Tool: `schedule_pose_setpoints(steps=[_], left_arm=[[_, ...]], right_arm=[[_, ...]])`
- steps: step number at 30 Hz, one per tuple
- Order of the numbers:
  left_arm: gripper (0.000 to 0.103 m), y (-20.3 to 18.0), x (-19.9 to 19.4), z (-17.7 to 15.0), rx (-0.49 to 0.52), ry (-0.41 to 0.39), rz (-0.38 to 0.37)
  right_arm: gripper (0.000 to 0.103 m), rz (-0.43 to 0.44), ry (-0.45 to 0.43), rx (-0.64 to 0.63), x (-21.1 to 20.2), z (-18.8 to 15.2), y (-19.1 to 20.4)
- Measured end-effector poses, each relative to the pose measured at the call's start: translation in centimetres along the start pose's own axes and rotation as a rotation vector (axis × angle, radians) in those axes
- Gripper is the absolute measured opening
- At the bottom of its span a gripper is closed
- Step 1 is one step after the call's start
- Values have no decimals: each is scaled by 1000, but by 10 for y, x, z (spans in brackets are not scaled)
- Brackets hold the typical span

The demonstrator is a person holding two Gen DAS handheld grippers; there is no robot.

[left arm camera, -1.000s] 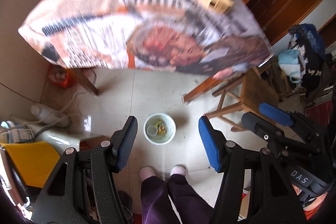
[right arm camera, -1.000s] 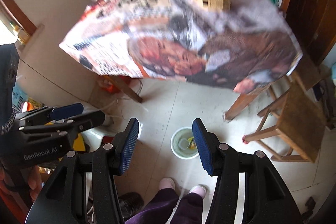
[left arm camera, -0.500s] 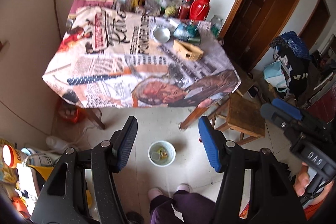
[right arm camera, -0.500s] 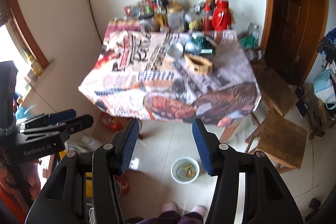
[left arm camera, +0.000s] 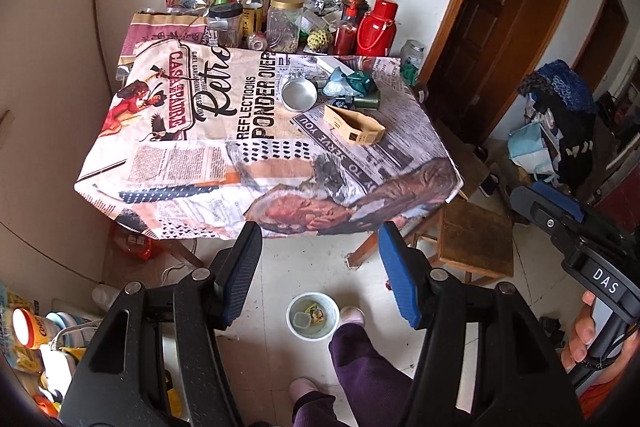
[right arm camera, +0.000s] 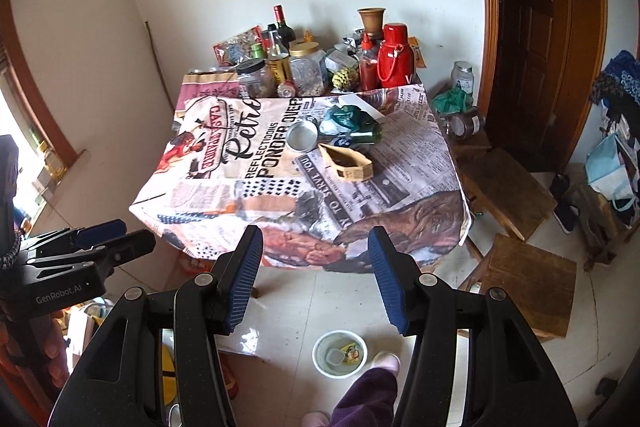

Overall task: Collect trash
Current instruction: 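Raise both grippers back toward the table, then grasp the silver tin lid with left gripper while right gripper grasps the green plastic bag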

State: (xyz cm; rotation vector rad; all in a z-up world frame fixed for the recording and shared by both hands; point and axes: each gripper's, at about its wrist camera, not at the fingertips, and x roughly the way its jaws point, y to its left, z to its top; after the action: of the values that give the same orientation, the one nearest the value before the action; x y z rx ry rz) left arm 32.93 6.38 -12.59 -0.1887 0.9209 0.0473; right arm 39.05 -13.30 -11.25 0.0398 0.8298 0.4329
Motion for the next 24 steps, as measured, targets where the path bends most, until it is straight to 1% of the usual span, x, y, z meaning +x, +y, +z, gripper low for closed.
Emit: schedule_pose_setpoints(steps=[4,8,11,15,17,19,22,24], left_arm=[[59,-8,33,33,-30,13,8],[59,-20,61,74,-47,-1,19],[60,-30,77,102,-67,-15,26],[60,-35,95,125,-95,-17,62],[59,-33,103,133,-119,-16,72],[60,-29,111,139,-137,-10,80],[59,-18,124,147,-154,14,107],[60,-7,136,154,-168,31,114]], right_arm=[[51,19,15,-5,18,26,-23],[51,30,17,-38,38,63,-47],[51,48,27,-54,49,83,-59],[51,95,51,-88,71,107,-74],[54,110,68,-98,83,114,-79],[66,118,75,-104,90,120,-80],[68,128,96,-95,106,128,-80],[73,133,121,-79,120,131,-78]])
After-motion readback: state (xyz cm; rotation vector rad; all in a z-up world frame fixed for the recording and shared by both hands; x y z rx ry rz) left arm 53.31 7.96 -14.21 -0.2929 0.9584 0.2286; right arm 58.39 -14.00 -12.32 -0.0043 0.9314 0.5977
